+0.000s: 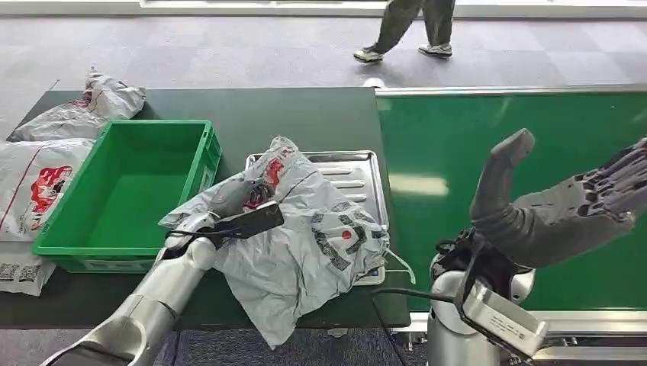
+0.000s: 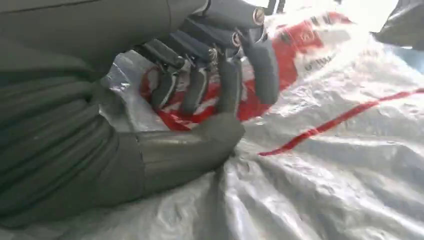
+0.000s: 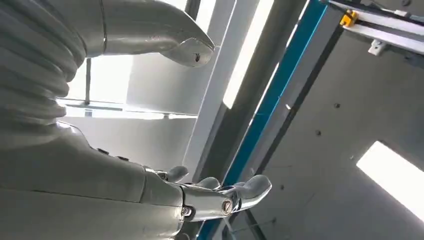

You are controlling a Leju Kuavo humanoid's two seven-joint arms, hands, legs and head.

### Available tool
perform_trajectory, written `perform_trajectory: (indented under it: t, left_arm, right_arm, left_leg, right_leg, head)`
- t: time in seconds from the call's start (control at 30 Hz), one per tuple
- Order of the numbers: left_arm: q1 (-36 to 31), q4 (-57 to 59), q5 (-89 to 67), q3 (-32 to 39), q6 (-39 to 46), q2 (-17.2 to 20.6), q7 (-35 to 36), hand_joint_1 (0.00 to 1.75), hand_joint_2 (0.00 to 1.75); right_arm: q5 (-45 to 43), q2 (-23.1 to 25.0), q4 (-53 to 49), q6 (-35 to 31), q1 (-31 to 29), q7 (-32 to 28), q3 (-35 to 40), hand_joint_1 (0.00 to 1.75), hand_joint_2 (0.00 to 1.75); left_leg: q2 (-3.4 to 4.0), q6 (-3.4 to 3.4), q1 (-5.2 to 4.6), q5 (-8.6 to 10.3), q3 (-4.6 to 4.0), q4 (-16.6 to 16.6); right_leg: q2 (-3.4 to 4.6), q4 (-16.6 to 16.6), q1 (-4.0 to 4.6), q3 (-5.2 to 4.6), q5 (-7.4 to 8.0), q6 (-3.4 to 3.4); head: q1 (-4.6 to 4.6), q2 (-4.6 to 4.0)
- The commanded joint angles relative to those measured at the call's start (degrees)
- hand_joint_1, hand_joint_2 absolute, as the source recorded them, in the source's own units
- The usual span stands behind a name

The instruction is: Moved the parcel from conveyor to table for the left to box.

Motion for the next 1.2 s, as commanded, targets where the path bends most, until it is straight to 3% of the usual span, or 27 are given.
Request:
perform_trajectory:
  t: [0.03, 0.27, 0.4, 0.77, 0.8, 0.83, 1.2]
  left_arm:
    - [-0.6, 1.4, 5.4, 0.4, -12.7, 1.6, -10.3, 0.00, 1.75]
    - [-1.3, 1.4, 5.5, -0.8, -14.7, 1.7, -10.3, 0.00, 1.75]
    - [-1.6, 4.6, 2.2, -4.9, -18.3, 2.5, -8.9, 0.00, 1.75]
    - [-2.5, 8.1, 0.4, -6.8, -17.3, 1.7, -8.3, 0.00, 1.75]
    - [-2.8, 8.9, 0.1, -7.1, -16.9, 1.6, -8.6, 0.24, 1.75]
    - [-3.5, 10.1, 0.2, -7.1, -16.0, 1.4, -8.9, 1.75, 1.75]
    - [-4.5, 11.3, 0.6, -7.2, -15.3, 1.2, -9.7, 1.75, 1.75]
  right_arm:
    - [-0.9, 0.0, 2.3, -0.1, 0.2, 0.0, 0.6, 0.00, 1.75]
    - [-0.4, 0.0, 2.0, -0.1, 0.7, 0.0, 0.7, 0.00, 1.75]
    - [-1.0, 0.0, 3.1, -0.1, -0.4, 0.0, 1.2, 0.00, 1.75]
    - [-0.9, 0.0, 3.4, -0.1, -0.8, 0.0, 0.8, 0.00, 1.75]
    - [-0.9, 0.0, 3.4, -0.1, -0.8, 0.0, 0.8, 0.00, 1.75]
    - [-0.8, 0.0, 3.2, -0.1, -0.6, 0.0, 0.6, 0.00, 1.75]
    - [-0.7, 0.0, 2.5, -0.1, -0.2, 0.0, 0.1, 0.00, 1.75]
  left_leg:
    - [0.05, 0.01, 0.02, 0.00, 0.12, -0.1]
    - [0.00, 0.01, 0.03, 0.01, 0.11, -0.1]
    - [0.04, 0.00, 0.03, 0.02, 0.15, -0.1]
    - [-0.01, 0.02, 0.01, 0.03, 0.19, -0.1]
    - [-0.03, 0.02, 0.02, 0.01, 0.18, -0.1]
    - [-0.01, 0.03, 0.02, 0.04, 0.24, -0.1]
    - [-0.30, 0.17, 0.02, 0.25, 0.16, -0.1]
  right_leg:
    - [0.00, -0.1, 0.04, 0.14, 0.00, -0.03]
    - [-0.03, -0.1, 0.04, 0.18, 0.01, -0.03]
    - [0.00, -0.1, 0.04, 0.20, 0.02, -0.04]
    - [-0.03, -0.1, 0.02, 0.28, 0.03, -0.02]
    - [-0.04, -0.1, 0.03, 0.27, 0.01, -0.02]
    - [-0.05, -0.2, 0.03, 0.32, 0.04, -0.03]
    - [-0.35, -0.1, 0.01, 0.40, 0.07, 0.02]
  head:
    - [0.02, 0.00]
    - [0.02, 0.00]
    - [0.02, 0.00]
    - [0.02, 0.00]
    - [0.02, 0.00]
    - [0.02, 0.00]
    - [0.02, 0.00]
